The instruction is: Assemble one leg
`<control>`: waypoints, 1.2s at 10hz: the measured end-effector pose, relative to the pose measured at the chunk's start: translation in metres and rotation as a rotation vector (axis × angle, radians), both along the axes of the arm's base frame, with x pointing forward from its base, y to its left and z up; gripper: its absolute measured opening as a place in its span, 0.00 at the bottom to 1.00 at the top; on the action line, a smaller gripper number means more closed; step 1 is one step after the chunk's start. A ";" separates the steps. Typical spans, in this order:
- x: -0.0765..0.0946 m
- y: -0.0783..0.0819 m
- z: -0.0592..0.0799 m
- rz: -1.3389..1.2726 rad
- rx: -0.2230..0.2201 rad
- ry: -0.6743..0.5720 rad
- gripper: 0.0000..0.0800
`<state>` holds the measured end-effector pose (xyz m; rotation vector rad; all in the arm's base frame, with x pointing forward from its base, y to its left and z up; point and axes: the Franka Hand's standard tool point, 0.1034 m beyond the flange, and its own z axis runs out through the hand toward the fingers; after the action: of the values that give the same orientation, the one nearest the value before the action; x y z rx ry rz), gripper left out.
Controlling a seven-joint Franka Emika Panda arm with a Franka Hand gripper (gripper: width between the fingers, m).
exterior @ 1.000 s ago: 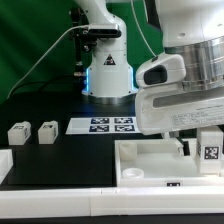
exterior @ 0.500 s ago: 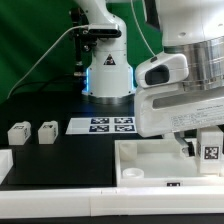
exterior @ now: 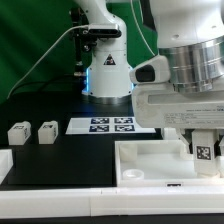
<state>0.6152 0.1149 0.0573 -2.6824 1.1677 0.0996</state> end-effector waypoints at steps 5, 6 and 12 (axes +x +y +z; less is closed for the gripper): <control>0.005 0.000 -0.001 -0.693 0.112 0.086 0.34; 0.006 0.000 -0.001 -0.677 0.110 0.081 0.34; 0.002 0.002 0.001 -0.060 0.037 -0.052 0.80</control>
Offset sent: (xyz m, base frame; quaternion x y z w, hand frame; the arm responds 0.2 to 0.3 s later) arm 0.0045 0.0013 -0.0072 0.0628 -0.0298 0.3915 0.9176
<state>0.6172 0.1172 0.0585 -2.5993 1.2174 0.0420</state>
